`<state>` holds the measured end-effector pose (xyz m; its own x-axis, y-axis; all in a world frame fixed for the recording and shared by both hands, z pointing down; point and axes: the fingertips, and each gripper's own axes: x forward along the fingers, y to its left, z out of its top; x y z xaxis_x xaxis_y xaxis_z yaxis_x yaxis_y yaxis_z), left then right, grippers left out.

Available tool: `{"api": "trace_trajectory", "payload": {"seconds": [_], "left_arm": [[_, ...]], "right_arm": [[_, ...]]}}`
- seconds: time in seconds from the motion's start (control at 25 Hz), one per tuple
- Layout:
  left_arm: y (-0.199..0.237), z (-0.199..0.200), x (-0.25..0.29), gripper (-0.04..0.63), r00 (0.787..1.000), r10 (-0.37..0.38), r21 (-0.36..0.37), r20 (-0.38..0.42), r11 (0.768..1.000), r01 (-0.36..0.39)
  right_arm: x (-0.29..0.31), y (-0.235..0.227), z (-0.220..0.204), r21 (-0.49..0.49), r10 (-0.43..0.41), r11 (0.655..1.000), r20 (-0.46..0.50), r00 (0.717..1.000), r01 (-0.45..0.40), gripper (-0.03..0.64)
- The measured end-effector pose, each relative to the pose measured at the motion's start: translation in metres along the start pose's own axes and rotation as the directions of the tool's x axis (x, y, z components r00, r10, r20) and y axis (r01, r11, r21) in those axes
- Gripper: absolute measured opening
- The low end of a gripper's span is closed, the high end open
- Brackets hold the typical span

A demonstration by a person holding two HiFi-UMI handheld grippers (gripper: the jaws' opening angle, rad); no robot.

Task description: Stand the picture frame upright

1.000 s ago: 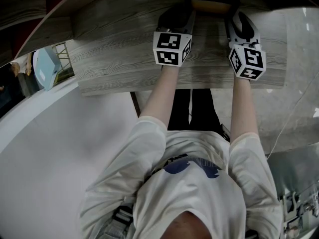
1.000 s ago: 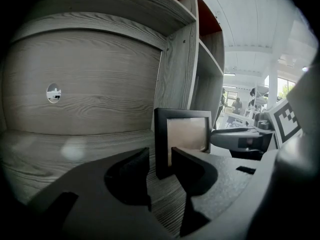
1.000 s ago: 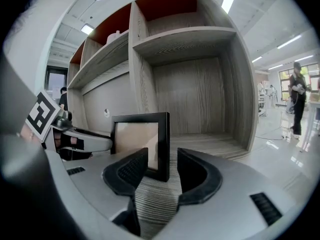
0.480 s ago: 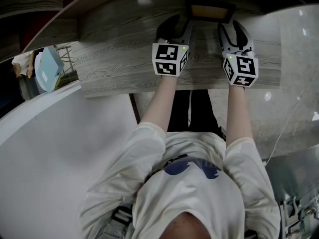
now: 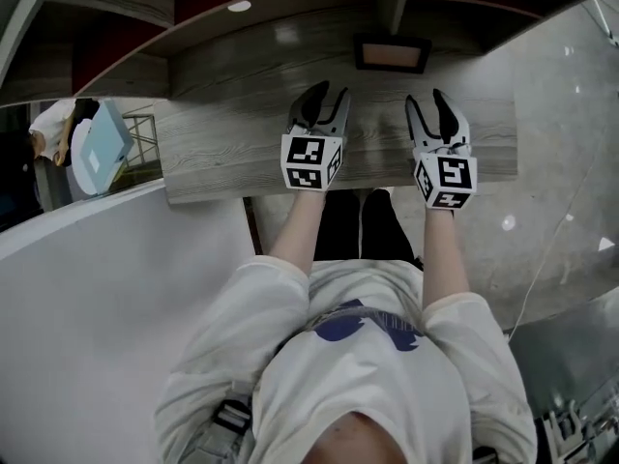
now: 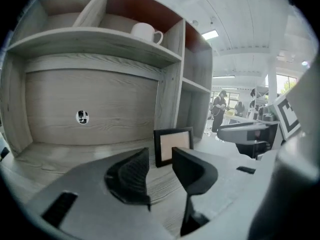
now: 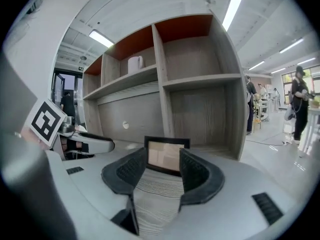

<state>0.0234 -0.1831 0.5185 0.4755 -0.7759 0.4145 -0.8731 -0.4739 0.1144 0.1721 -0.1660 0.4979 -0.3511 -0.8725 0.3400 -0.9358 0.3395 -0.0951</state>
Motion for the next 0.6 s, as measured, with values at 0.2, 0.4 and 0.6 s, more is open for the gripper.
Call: {"api": "trace_trajectory", "payload": {"seconds": [0.2,0.4,0.6], "left_arm": [[0.0,0.034,-0.033,0.126,0.998,0.008,0.032,0.065,0.999,-0.01],[-0.002,0.066,-0.066,0.126,0.993,0.009,0.037,0.118,0.999,-0.014],[-0.007,0.093,-0.082,0.126,0.986,-0.017,0.069,0.164,0.998,0.006]], "right_arm": [[-0.034,0.014,0.032,-0.046,0.012,0.999,0.045,0.999,-0.01,0.181],[-0.065,0.028,0.06,-0.069,0.004,0.998,0.083,0.997,0.002,0.181],[-0.079,0.034,0.09,-0.121,-0.012,0.992,0.137,0.991,0.028,0.169]]}}
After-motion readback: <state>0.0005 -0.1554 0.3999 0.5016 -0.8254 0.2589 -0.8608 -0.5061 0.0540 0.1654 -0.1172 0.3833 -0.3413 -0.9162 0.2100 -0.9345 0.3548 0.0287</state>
